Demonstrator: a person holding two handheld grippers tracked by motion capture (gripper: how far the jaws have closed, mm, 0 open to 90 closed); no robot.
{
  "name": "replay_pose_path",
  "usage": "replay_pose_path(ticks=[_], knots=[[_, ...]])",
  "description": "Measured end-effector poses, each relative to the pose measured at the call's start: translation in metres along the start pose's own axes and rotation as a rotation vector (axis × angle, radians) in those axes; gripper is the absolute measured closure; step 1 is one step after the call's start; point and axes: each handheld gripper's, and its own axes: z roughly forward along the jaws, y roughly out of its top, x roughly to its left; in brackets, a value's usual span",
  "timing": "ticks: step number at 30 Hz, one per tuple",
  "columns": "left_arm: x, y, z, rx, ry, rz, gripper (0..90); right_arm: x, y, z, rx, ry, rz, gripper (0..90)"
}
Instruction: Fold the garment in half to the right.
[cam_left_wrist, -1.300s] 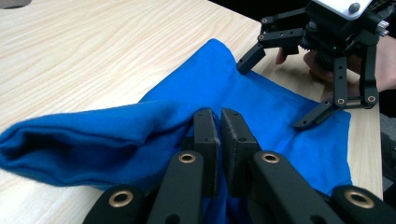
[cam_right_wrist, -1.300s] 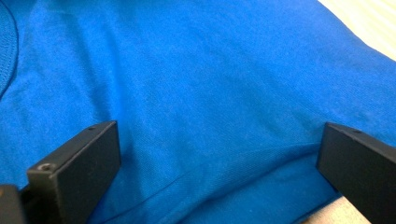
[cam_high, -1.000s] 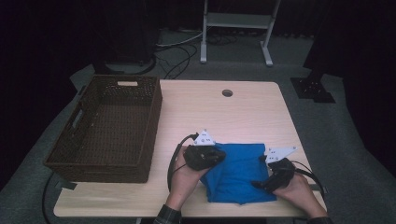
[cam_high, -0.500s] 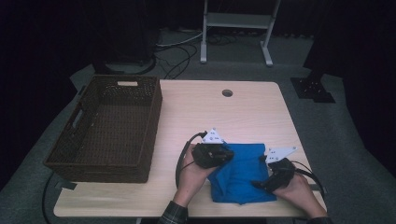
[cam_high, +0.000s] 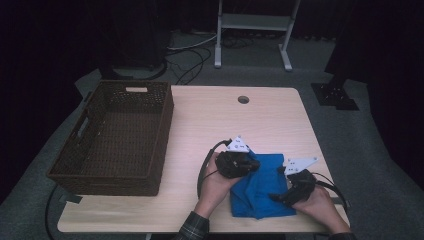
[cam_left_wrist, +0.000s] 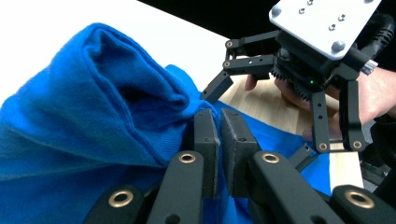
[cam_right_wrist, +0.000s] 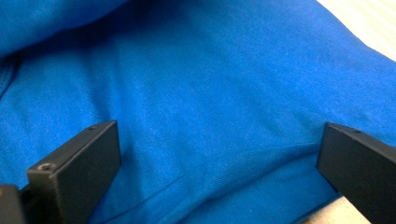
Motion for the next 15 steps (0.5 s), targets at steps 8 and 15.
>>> replay_pose_path(ticks=[8,15], knots=[[-0.001,0.006,0.012,-0.004,-0.027,0.005,85.6,0.0,0.0,0.0,-0.001,-0.001,0.0,0.0],[-0.002,0.009,0.023,-0.004,-0.052,0.008,85.6,0.0,0.0,0.0,-0.004,-0.001,-0.001,0.0]])
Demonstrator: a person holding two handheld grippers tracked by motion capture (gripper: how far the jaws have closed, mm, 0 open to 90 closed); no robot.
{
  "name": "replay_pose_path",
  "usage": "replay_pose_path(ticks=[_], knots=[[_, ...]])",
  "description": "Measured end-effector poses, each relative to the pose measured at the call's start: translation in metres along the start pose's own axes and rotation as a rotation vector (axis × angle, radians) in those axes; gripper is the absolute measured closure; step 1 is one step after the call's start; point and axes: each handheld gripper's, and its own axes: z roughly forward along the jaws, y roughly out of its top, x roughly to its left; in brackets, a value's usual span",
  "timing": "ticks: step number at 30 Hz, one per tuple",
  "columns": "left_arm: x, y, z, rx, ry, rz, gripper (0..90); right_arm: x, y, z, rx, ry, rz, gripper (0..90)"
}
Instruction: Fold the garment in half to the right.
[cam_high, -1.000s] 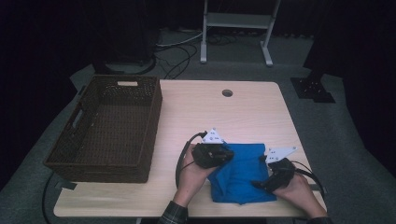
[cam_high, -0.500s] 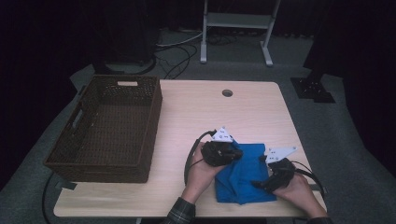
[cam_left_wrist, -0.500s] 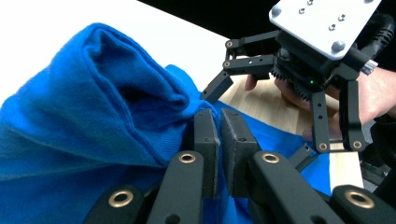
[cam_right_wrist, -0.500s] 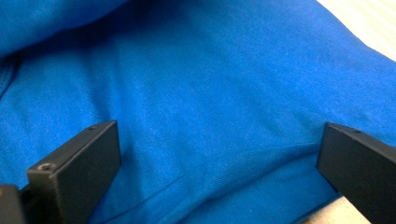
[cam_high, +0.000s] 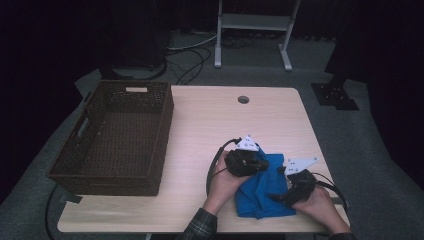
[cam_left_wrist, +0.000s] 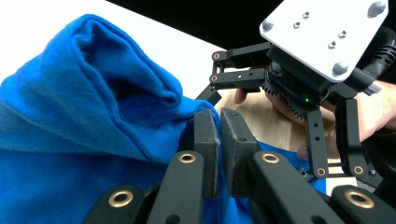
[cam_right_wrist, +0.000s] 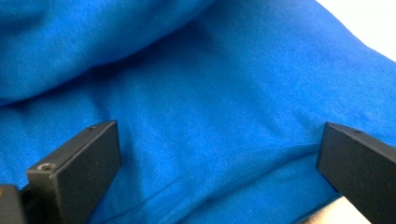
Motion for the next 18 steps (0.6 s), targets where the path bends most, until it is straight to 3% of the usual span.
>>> replay_pose_path(ticks=[9,12,18], knots=[[0.0002,-0.0026,0.0114,0.008,-0.021,-0.011,85.6,-0.004,-0.0017,-0.0061,-0.001,0.014,0.002,0.0],[0.001,-0.0032,0.0109,0.006,-0.02,-0.014,85.6,-0.0063,-0.0042,-0.0061,-0.009,0.036,0.002,0.0],[0.0013,-0.0056,0.0028,0.0,-0.008,-0.015,85.6,0.0011,0.0031,0.002,0.003,0.014,-0.027,0.0]])
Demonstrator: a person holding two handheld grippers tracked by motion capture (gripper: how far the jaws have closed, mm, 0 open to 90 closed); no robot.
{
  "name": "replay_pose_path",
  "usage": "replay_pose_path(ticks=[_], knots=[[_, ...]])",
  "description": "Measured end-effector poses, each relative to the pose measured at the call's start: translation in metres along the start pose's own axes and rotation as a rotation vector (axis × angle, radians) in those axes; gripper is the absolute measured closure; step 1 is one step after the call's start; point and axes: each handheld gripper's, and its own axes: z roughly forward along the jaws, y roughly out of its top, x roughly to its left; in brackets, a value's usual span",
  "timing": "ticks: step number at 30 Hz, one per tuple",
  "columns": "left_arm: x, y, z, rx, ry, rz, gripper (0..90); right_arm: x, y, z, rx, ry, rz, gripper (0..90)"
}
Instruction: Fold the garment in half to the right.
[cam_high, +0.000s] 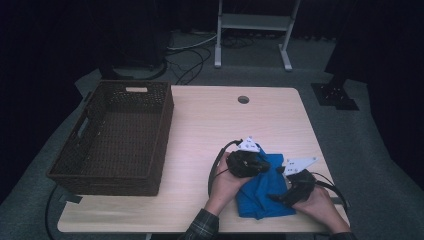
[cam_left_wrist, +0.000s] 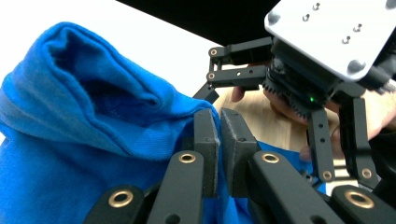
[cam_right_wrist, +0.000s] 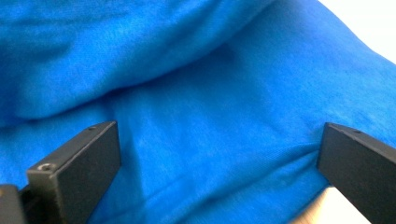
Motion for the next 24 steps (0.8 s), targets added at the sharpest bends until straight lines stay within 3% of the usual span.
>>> replay_pose_path(ticks=[12,21,24], knots=[[0.009,-0.006,-0.017,-0.011,0.037,-0.026,85.6,0.011,0.027,0.026,0.003,-0.006,-0.002,0.0],[0.009,-0.008,-0.006,0.014,0.013,-0.03,85.5,0.009,0.025,0.017,0.008,-0.005,-0.022,0.0],[0.009,-0.008,-0.003,0.02,0.004,-0.039,85.2,0.003,0.019,0.009,-0.006,-0.007,-0.003,0.0]])
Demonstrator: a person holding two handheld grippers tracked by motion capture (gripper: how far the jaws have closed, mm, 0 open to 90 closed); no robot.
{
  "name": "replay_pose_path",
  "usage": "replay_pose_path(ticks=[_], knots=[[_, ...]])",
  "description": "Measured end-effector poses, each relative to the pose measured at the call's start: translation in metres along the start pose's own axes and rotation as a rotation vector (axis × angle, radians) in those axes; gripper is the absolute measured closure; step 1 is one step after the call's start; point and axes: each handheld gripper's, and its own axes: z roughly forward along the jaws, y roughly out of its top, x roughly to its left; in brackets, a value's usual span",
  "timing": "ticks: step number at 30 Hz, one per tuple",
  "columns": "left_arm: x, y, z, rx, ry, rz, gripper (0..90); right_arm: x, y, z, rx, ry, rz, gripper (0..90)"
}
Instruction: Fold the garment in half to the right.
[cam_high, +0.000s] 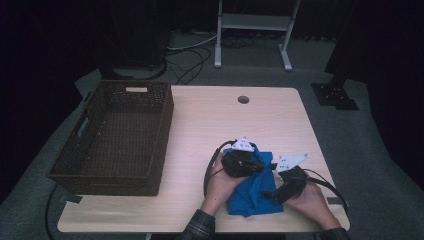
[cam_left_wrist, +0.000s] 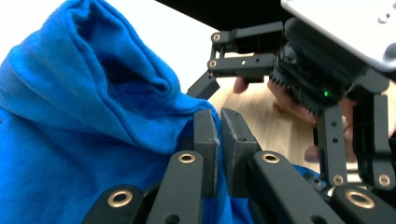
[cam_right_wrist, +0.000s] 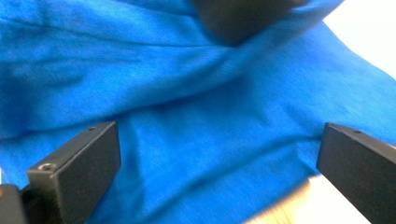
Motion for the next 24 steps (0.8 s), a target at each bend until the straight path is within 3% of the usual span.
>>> replay_pose_path(ticks=[9,19,22,24], knots=[[0.001,-0.004,0.016,0.056,-0.024,-0.012,83.8,-0.006,-0.006,-0.011,-0.021,-0.028,0.0,0.0],[0.004,-0.006,0.02,0.068,-0.04,-0.037,74.8,-0.006,-0.007,-0.015,-0.033,-0.036,-0.012,0.0],[0.003,-0.006,0.02,0.065,-0.046,-0.042,68.7,-0.006,-0.007,-0.016,-0.035,-0.038,-0.015,0.0],[0.003,-0.005,0.019,0.068,-0.046,-0.045,58.6,-0.007,-0.007,-0.017,-0.038,-0.04,-0.012,0.0]])
